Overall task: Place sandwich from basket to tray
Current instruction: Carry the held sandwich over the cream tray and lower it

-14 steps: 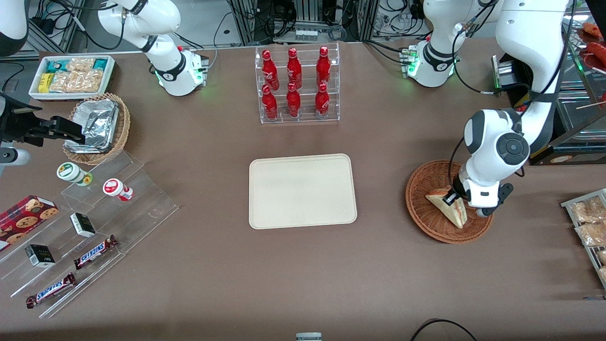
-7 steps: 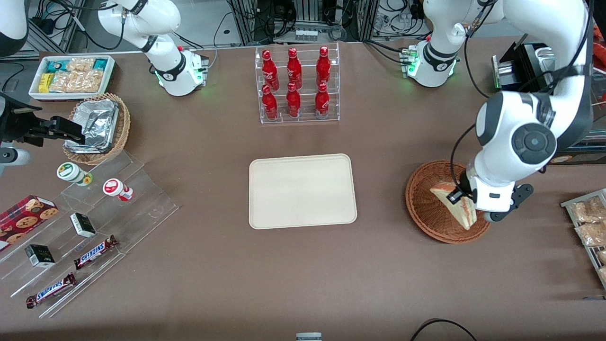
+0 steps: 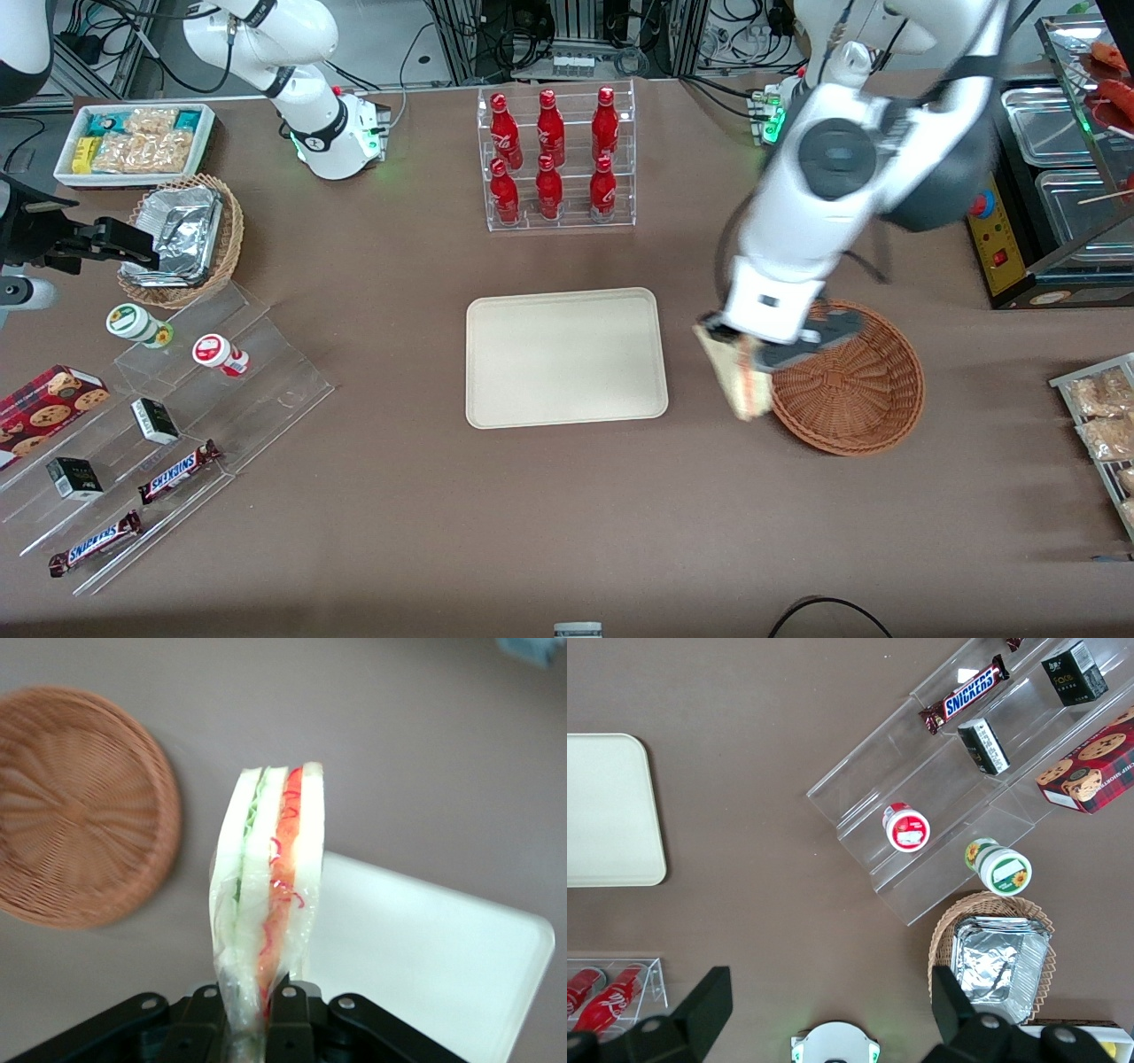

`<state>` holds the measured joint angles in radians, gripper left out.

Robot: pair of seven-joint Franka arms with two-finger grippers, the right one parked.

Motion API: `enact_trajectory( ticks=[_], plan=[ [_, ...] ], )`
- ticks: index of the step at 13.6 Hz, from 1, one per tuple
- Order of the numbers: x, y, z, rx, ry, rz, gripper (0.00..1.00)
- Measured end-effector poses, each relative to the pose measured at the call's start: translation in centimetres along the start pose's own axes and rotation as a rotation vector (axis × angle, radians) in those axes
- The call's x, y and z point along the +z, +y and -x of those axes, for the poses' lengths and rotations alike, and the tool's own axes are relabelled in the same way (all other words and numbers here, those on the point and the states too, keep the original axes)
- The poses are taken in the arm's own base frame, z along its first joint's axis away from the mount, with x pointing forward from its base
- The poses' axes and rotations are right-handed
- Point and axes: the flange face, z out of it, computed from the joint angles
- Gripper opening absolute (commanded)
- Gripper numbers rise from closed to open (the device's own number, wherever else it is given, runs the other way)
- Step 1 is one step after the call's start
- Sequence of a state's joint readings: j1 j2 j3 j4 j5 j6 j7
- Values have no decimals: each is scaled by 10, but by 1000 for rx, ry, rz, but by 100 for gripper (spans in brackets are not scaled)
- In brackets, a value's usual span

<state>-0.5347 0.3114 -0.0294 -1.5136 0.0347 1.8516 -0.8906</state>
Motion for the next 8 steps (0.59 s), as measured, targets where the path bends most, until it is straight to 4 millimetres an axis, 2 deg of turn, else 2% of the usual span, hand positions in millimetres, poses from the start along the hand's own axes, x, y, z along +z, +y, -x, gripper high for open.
enact_trajectory(
  ticks=[3, 5, 6, 8],
  plan=[
    [34, 69, 53, 75, -18, -11, 0],
    [62, 107, 80, 114, -21, -10, 0],
    [79, 123, 93, 133, -21, -7, 0],
    [115, 142, 111, 162, -30, -17, 0]
  ],
)
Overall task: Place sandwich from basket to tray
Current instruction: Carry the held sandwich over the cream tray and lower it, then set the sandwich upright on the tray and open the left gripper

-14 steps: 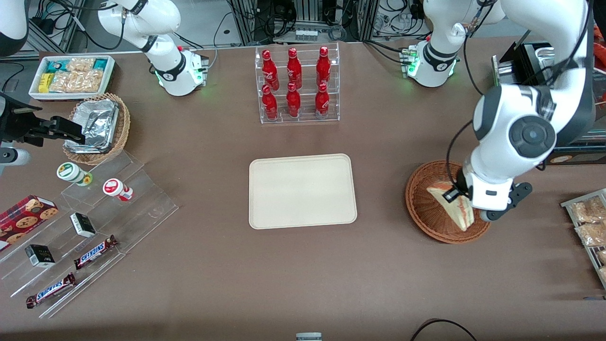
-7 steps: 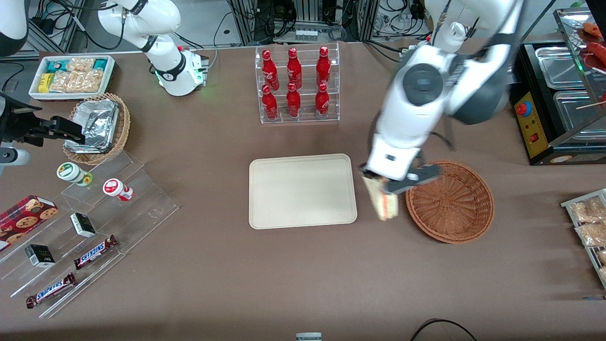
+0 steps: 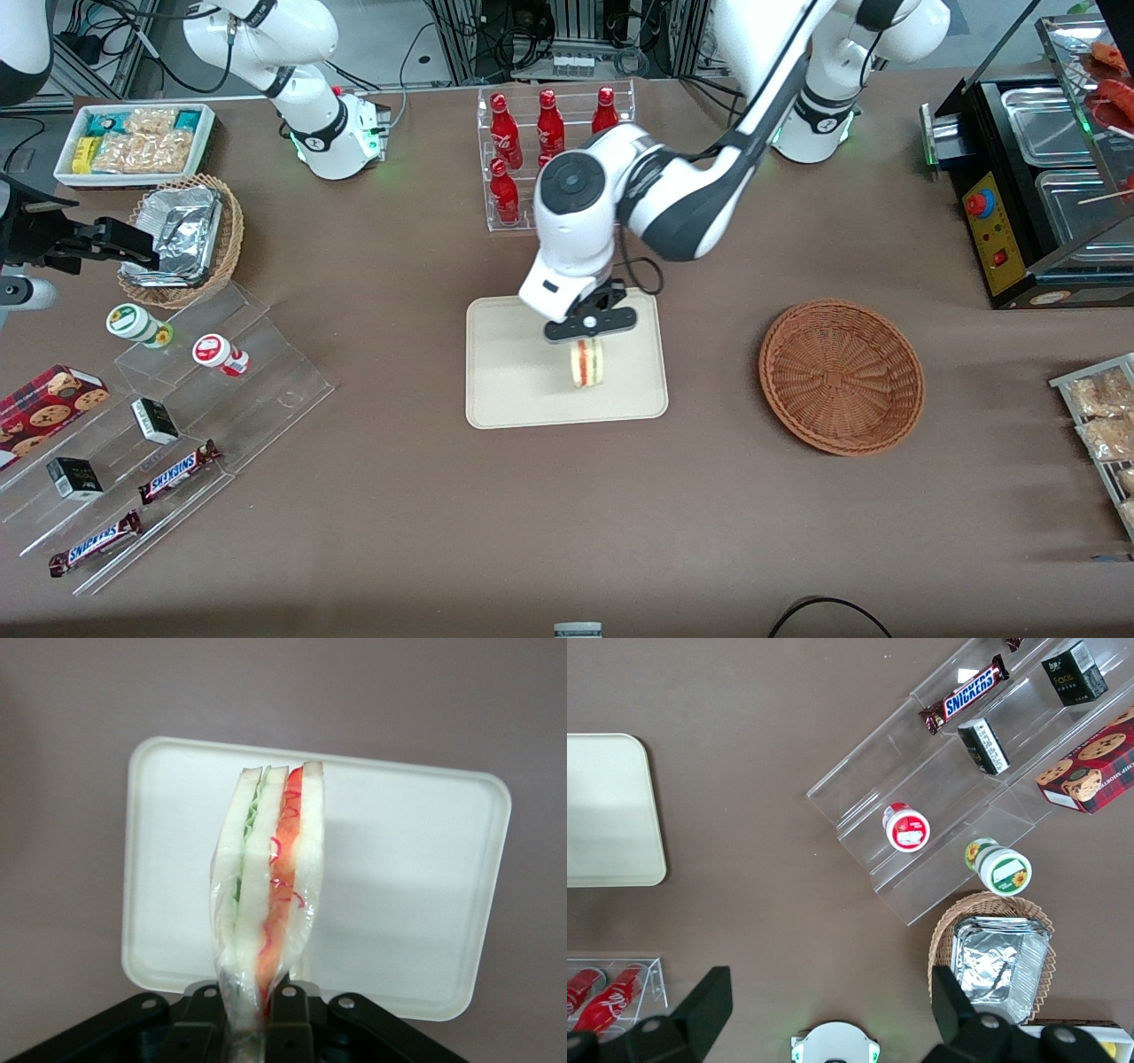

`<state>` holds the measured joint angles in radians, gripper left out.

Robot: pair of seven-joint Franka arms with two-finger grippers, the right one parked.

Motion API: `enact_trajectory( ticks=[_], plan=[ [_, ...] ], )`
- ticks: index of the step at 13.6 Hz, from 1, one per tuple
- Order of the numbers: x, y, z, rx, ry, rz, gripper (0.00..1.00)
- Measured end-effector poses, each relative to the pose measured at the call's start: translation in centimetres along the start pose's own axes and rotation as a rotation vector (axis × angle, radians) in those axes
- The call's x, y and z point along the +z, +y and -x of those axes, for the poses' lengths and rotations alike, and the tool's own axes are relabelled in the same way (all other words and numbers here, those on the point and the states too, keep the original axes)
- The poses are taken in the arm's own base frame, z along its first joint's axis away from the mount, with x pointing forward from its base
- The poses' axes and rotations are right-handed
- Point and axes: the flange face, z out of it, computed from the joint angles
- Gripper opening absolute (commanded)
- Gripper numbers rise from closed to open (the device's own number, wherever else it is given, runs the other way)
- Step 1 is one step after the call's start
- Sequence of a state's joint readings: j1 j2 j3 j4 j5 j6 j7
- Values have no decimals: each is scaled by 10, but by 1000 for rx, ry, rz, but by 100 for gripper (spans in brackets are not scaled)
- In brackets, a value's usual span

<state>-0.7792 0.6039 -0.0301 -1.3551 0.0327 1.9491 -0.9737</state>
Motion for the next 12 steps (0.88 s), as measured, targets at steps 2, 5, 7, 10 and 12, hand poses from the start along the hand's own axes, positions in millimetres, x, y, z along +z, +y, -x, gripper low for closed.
enact_trajectory(
  ticks=[2, 5, 7, 10, 12],
  plan=[
    [32, 13, 12, 23, -15, -20, 0],
    [63, 27, 27, 51, -25, -33, 0],
    [83, 35, 38, 70, -30, -39, 0],
    [112, 41, 47, 85, -43, -59, 0],
    [127, 43, 51, 90, -47, -65, 3]
  ],
)
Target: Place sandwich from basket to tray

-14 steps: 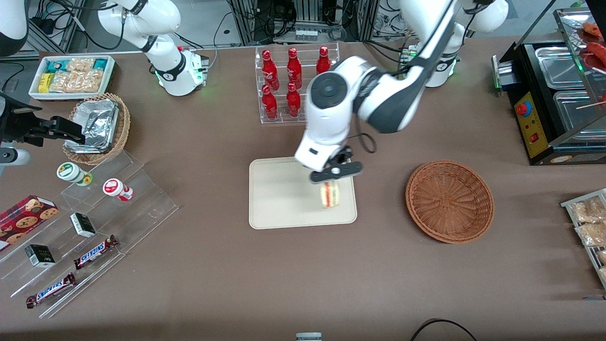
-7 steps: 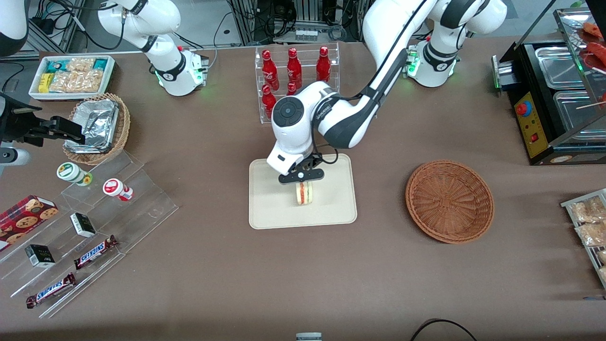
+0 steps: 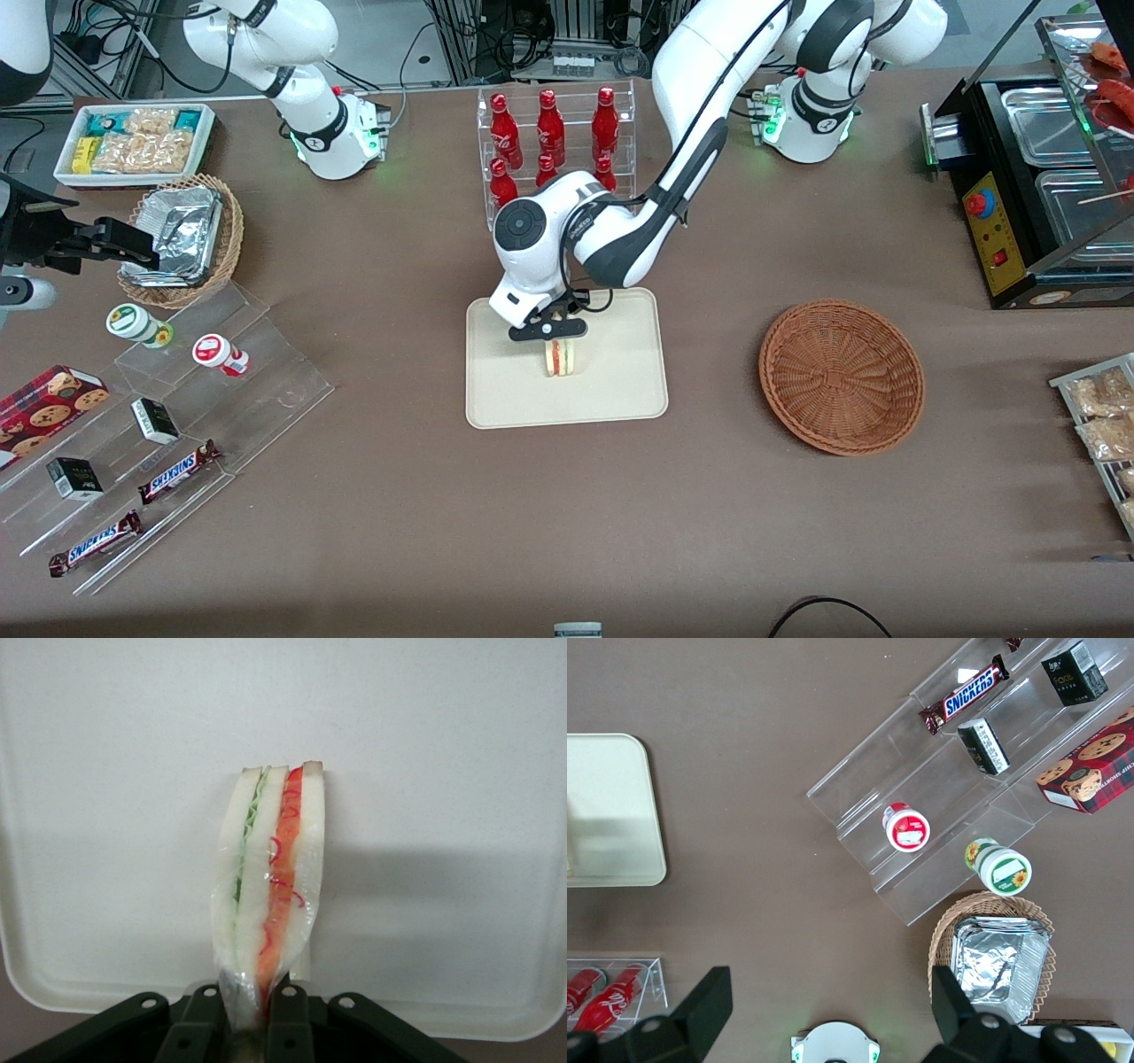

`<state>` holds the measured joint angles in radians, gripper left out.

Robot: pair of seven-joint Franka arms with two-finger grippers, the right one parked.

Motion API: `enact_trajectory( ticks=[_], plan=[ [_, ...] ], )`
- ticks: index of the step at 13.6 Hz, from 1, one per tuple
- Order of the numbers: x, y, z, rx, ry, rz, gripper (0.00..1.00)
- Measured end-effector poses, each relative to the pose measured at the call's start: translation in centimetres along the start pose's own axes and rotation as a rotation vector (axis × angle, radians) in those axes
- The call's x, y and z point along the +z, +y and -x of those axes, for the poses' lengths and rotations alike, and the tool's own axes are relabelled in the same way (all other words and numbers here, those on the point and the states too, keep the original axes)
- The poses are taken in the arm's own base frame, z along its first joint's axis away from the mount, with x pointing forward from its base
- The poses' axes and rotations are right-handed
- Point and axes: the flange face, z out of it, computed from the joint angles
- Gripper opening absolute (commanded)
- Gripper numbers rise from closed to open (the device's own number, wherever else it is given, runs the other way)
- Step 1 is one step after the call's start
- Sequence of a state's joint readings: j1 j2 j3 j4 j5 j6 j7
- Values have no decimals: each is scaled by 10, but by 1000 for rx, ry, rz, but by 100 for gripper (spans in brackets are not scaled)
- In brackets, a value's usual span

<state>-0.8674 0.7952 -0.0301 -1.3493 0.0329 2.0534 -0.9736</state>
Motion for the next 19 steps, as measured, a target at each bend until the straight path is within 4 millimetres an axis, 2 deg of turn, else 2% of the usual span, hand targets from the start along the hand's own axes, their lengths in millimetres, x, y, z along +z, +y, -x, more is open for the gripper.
enact_trajectory(
  ticks=[1, 2, 3, 7, 9, 11, 14, 16, 19],
  plan=[
    [6, 1, 0, 1, 0, 0, 31],
    [10, 2, 0, 1, -1, -1, 93],
    [9, 2, 0, 3, 0, 1, 100],
    [4, 2, -4, -1, 9, 7, 100],
    [-14, 4, -10, -7, 31, 32, 100],
    [-54, 2, -15, -14, 63, 70, 100],
    [-130, -12, -18, -37, 115, 120, 100],
    [-181, -38, -24, -69, 133, 112, 100],
    [-257, -106, -41, -146, 134, 79, 100]
  ],
)
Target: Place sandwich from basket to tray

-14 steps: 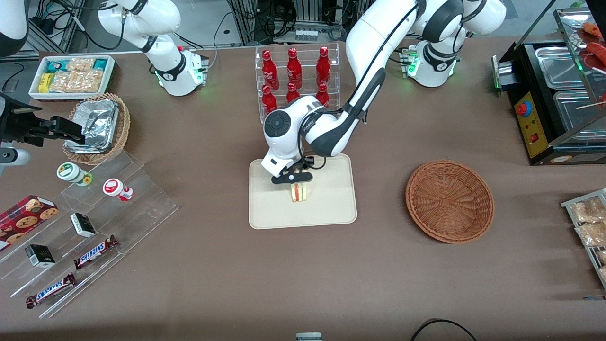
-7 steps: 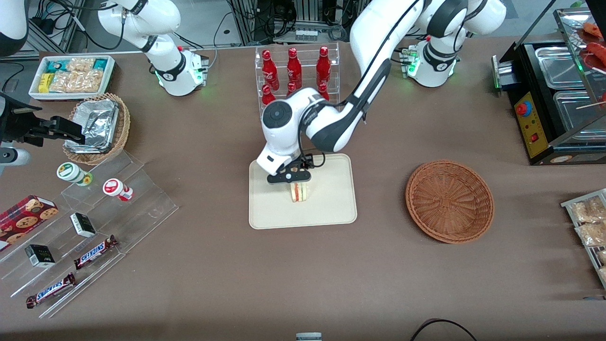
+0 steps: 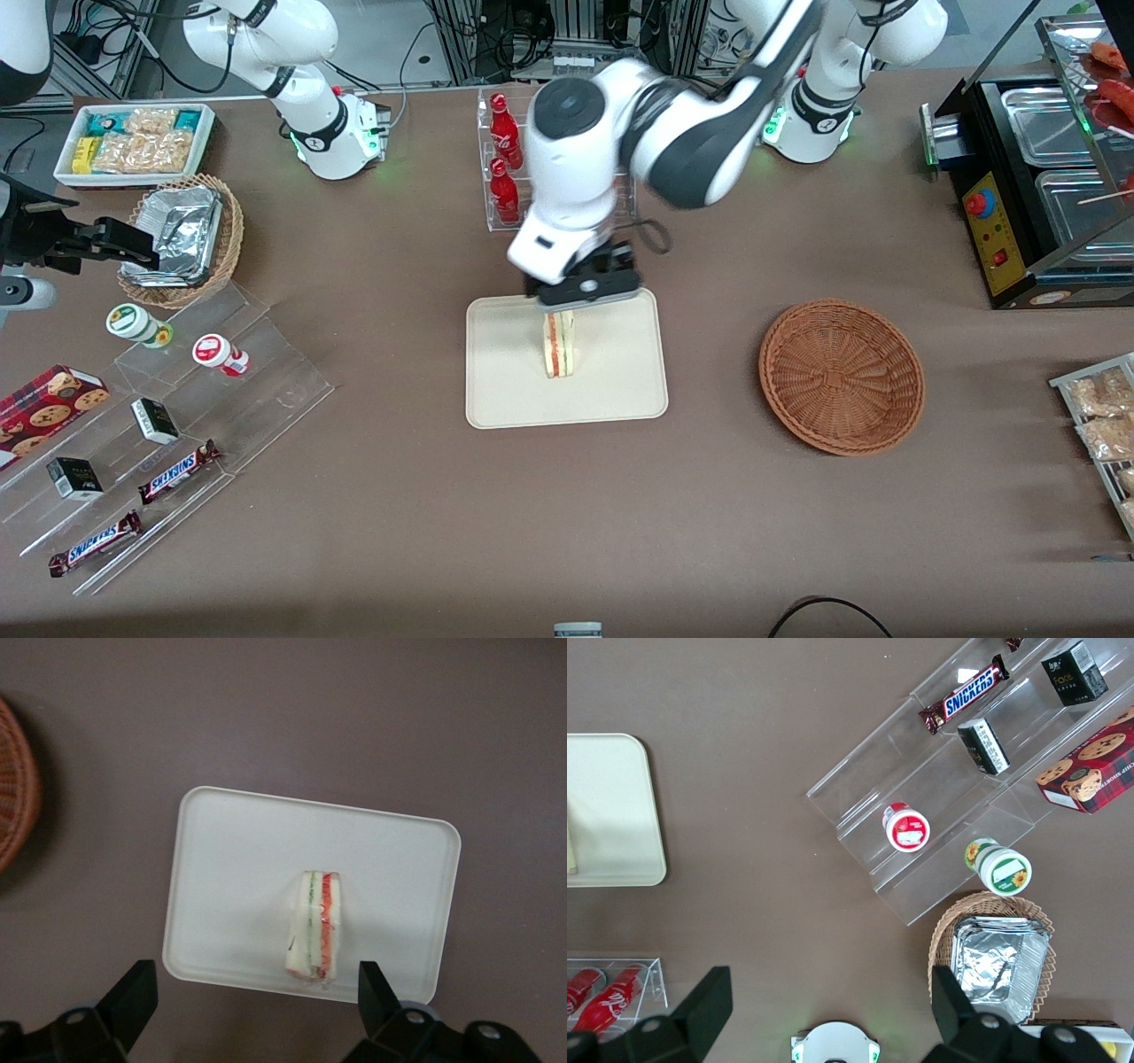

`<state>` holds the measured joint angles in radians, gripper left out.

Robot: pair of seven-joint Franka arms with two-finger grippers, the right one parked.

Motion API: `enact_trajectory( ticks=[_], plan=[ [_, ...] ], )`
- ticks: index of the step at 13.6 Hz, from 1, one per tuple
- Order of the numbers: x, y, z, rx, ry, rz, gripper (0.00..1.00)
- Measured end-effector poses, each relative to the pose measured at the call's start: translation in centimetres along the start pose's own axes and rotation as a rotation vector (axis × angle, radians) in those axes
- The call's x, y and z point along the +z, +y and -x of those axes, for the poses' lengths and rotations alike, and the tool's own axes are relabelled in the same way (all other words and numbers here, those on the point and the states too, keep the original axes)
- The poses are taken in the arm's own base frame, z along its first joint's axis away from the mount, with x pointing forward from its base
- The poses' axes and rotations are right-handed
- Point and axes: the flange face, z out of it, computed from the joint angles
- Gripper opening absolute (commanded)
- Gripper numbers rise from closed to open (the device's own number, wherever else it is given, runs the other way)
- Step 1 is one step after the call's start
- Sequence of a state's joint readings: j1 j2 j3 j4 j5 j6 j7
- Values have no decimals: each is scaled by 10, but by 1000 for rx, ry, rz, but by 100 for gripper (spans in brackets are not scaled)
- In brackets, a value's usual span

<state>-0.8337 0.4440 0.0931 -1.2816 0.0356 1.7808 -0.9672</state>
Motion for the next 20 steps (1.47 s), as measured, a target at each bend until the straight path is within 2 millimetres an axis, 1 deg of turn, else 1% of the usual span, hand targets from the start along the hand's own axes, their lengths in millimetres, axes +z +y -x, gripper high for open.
enact_trajectory(
  ticks=[1, 2, 3, 5, 9, 10, 14, 17, 19, 20],
  plan=[
    [-22, -25, -14, -10, -8, -11, 100],
    [-39, -50, -26, -11, -16, -20, 100],
    [-51, -74, -38, -8, -26, -28, 100],
    [-64, -121, -58, 2, -40, -36, 100],
    [-68, -214, -94, 41, -68, -44, 100],
    [-69, -240, -102, 55, -76, -45, 100],
    [-66, -337, -127, 125, -106, -44, 100],
    [-69, -390, -140, 178, -118, -39, 100],
    [-72, -419, -146, 199, -123, -36, 100],
    [-73, -428, -148, 200, -123, -35, 100]
  ],
)
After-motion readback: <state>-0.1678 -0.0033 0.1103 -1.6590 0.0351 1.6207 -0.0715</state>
